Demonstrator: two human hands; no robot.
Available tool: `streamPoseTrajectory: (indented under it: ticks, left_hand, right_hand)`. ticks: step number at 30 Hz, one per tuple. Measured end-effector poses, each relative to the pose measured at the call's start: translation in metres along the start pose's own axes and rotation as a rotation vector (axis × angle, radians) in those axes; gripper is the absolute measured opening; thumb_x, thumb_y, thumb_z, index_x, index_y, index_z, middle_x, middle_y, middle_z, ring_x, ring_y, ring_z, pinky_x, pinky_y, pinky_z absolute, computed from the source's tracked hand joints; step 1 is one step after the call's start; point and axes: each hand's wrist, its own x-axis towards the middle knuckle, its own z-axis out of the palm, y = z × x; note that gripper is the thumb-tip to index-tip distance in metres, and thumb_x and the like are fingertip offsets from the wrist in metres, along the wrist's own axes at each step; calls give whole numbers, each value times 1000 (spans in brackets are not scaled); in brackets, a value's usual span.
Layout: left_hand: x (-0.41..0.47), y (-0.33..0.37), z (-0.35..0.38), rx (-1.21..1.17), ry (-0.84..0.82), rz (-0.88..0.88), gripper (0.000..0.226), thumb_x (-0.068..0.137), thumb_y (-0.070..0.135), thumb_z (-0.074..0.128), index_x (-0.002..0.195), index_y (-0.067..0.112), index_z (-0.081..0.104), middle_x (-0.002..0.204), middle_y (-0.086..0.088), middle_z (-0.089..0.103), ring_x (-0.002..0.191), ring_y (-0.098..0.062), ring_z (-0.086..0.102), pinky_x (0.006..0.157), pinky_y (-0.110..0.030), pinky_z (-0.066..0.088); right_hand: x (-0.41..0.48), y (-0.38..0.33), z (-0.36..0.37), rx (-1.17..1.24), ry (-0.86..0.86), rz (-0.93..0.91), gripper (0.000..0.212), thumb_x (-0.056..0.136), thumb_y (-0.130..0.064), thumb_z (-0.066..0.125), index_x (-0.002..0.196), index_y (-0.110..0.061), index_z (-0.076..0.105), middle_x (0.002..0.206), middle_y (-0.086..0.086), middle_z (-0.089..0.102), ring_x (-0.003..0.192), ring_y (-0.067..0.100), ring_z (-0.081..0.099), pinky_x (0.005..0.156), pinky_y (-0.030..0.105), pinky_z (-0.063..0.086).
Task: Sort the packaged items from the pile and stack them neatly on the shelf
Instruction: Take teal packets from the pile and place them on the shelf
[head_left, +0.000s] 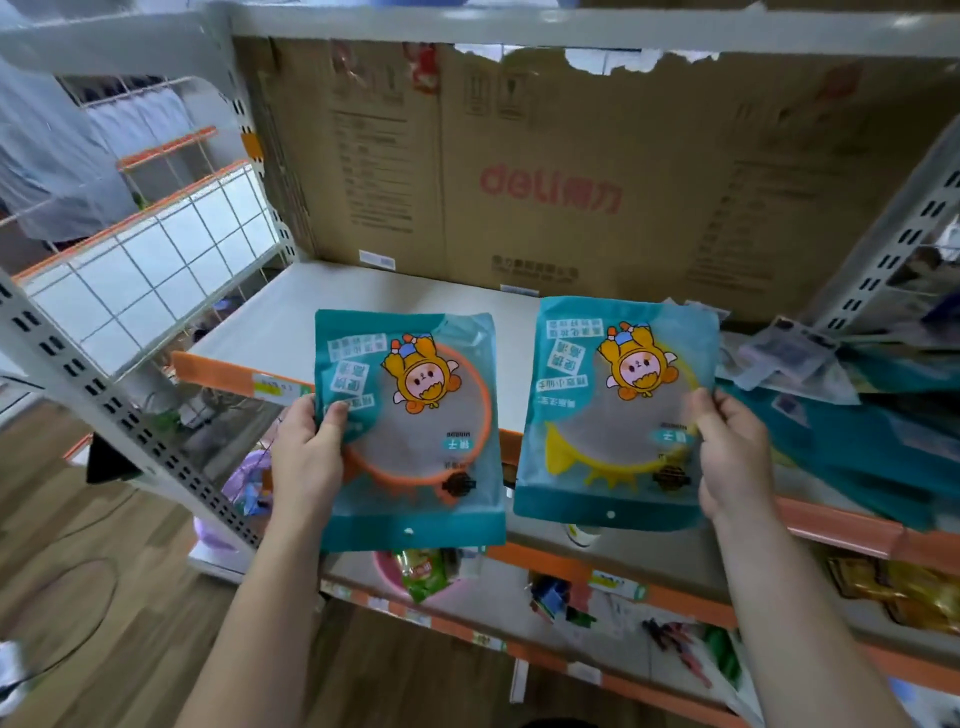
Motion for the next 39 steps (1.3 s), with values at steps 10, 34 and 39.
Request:
streamPoseTrajectory:
  ticks: [10, 34, 39]
  left_hand:
    - [97, 7, 4, 112, 43, 73, 12, 99, 19, 55, 92, 18, 65, 84, 6, 67, 83, -23, 64, 79, -49, 53]
    - [255, 1, 120, 858, -683, 862, 33, 89, 10, 52, 105, 25, 76, 107, 5, 68, 102, -28, 45, 80, -40, 29]
    - [258, -11, 126, 759, -818, 855, 29, 92, 9, 61, 115, 21, 73, 112, -5, 63, 103, -26, 48, 86, -36, 43]
  right_hand:
    - [59, 2, 74, 67, 17, -25, 17, 100, -19, 51, 90, -17, 64, 89, -4, 66, 85, 8, 60, 84, 29, 47]
    - [77, 23, 122, 15, 154, 90, 18, 101, -17, 49, 94, -17, 67, 81, -7, 73, 76, 6, 68, 61, 17, 55]
    - [61, 30, 134, 18, 248, 98, 17, 99, -17, 51, 90, -19, 65, 76, -12, 71, 77, 7, 64, 67, 21, 50]
